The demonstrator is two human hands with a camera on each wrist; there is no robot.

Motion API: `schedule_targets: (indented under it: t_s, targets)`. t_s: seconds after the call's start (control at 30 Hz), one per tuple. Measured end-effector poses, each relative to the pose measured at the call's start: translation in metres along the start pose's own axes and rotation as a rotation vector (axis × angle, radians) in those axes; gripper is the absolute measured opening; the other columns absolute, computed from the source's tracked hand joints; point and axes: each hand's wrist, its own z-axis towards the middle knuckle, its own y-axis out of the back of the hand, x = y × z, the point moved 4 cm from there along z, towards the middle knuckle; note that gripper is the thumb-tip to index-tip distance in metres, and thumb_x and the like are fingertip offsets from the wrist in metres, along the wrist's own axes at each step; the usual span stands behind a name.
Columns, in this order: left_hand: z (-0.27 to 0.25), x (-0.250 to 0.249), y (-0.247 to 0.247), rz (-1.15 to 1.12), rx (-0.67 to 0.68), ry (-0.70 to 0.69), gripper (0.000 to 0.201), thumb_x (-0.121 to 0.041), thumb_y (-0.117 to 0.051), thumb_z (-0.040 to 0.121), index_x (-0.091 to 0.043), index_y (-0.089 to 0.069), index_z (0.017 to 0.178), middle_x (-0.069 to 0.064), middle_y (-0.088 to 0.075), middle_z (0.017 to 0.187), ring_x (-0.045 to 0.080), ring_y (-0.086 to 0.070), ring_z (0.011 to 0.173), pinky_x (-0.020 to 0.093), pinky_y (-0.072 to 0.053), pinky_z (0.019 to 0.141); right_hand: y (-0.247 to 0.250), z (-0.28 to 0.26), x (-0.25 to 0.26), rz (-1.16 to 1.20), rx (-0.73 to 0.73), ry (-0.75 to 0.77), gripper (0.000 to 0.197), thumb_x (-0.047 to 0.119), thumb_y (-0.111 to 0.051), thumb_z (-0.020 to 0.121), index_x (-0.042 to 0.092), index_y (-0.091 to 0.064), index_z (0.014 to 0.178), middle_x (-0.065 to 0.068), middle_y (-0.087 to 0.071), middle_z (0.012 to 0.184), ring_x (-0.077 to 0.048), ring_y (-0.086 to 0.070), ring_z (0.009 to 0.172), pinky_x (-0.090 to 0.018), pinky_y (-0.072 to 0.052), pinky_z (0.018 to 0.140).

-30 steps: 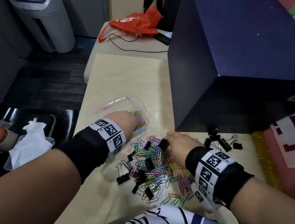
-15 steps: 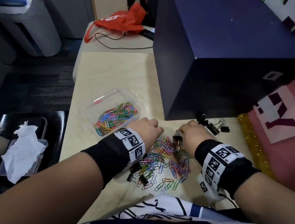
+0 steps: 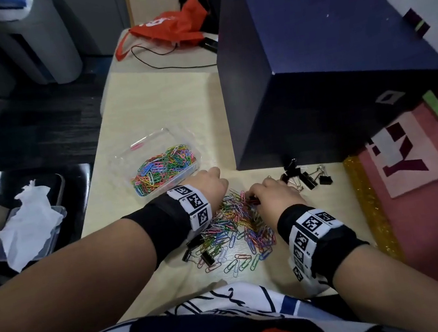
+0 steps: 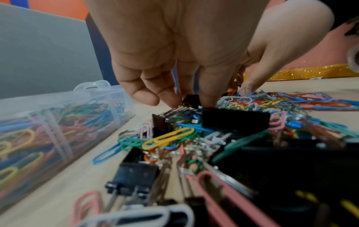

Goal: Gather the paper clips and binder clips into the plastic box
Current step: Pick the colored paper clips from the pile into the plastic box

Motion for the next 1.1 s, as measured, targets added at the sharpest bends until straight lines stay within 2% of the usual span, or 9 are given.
schedule_targets:
  t_s: [0.13, 0.23, 0.37, 0.47, 0.63, 0.73, 0.93, 1.0, 1.1]
  targets:
    - [-0.004, 0.000, 0.007, -0.042, -0.030, -0.002, 0.042, -0.019, -0.064, 0.086, -0.010, -0.046, 0.122, 0.013, -0.050, 0.118, 0.033, -0.054, 0.108, 0.041, -0.048, 0.082, 0.005, -0.003, 0.002, 0.053, -0.068, 0.014, 0.033, 0.017, -0.053, 0.088, 0.029, -0.050, 0.118, 0.000, -0.048, 0.122, -0.023, -0.044, 0.117, -0.037, -0.038, 0.096]
    - [-0.008, 0.003, 0.013, -0.145, -0.076, -0.005, 0.043, -0.020, -0.063, 0.084, -0.012, -0.043, 0.121, 0.011, -0.053, 0.115, 0.032, -0.057, 0.105, 0.039, -0.049, 0.080, 0.008, -0.003, -0.001, 0.095, -0.075, 0.031, 0.021, 0.017, -0.056, 0.086, 0.024, -0.051, 0.105, 0.001, -0.049, 0.114, -0.022, -0.047, 0.110, -0.034, -0.039, 0.091]
    - [-0.012, 0.009, 0.017, -0.294, -0.169, -0.005, 0.047, -0.024, -0.063, 0.081, -0.018, -0.039, 0.120, 0.011, -0.055, 0.108, 0.032, -0.058, 0.095, 0.041, -0.052, 0.079, 0.012, -0.005, -0.008, 0.419, -0.042, 0.017, 0.014, 0.017, -0.063, 0.079, 0.023, -0.051, 0.082, 0.013, -0.059, 0.087, -0.009, -0.056, 0.077, -0.023, -0.043, 0.066]
    - [-0.011, 0.012, 0.020, -0.286, -0.193, 0.008, 0.035, -0.034, -0.054, 0.090, -0.017, -0.046, 0.119, 0.011, -0.057, 0.107, 0.031, -0.057, 0.096, 0.038, -0.050, 0.080, 0.020, -0.005, -0.013, 0.546, -0.142, -0.034, 0.015, 0.022, -0.066, 0.079, 0.024, -0.052, 0.082, 0.012, -0.058, 0.072, -0.007, -0.053, 0.064, -0.023, -0.040, 0.057]
    - [-0.004, 0.014, 0.020, -0.205, -0.198, 0.016, 0.035, -0.043, -0.045, 0.095, -0.013, -0.053, 0.111, 0.013, -0.063, 0.103, 0.033, -0.059, 0.096, 0.036, -0.047, 0.075, 0.033, 0.001, -0.035, 0.565, -0.339, -0.233, 0.016, 0.026, -0.056, 0.092, 0.022, -0.049, 0.106, 0.008, -0.060, 0.079, -0.014, -0.057, 0.073, -0.026, -0.042, 0.066]
    - [-0.004, 0.014, 0.020, -0.183, -0.205, 0.027, 0.033, -0.042, -0.043, 0.097, -0.012, -0.051, 0.109, 0.013, -0.065, 0.100, 0.033, -0.061, 0.095, 0.035, -0.046, 0.070, 0.033, 0.003, -0.049, 0.632, -0.381, -0.338, 0.021, 0.024, -0.055, 0.093, 0.019, -0.051, 0.113, 0.004, -0.063, 0.099, -0.016, -0.057, 0.085, -0.024, -0.041, 0.074]
    - [-0.004, 0.014, 0.022, -0.233, -0.224, 0.018, 0.036, -0.046, -0.047, 0.094, -0.015, -0.058, 0.109, 0.009, -0.052, 0.104, 0.032, -0.059, 0.093, 0.042, -0.052, 0.080, 0.033, 0.002, -0.054, 0.457, -0.392, -0.320, 0.026, 0.018, -0.051, 0.093, 0.018, -0.058, 0.117, -0.007, -0.051, 0.123, -0.025, -0.054, 0.110, -0.027, -0.041, 0.090]
    - [-0.005, 0.015, 0.023, -0.247, -0.223, 0.031, 0.035, -0.045, -0.047, 0.094, -0.015, -0.058, 0.109, 0.009, -0.053, 0.103, 0.032, -0.059, 0.093, 0.043, -0.052, 0.080, 0.027, 0.003, -0.044, 0.384, -0.302, -0.224, 0.027, 0.016, -0.047, 0.094, 0.018, -0.061, 0.117, -0.008, -0.053, 0.123, -0.024, -0.055, 0.109, -0.026, -0.041, 0.091]
    - [-0.004, 0.015, 0.025, -0.253, -0.222, 0.037, 0.033, -0.043, -0.046, 0.096, -0.014, -0.056, 0.108, 0.009, -0.056, 0.103, 0.031, -0.058, 0.096, 0.041, -0.051, 0.080, 0.008, 0.001, -0.024, 0.268, -0.049, -0.130, 0.045, 0.004, -0.043, 0.092, 0.019, -0.050, 0.133, -0.008, -0.043, 0.139, -0.024, -0.045, 0.125, -0.030, -0.036, 0.104]
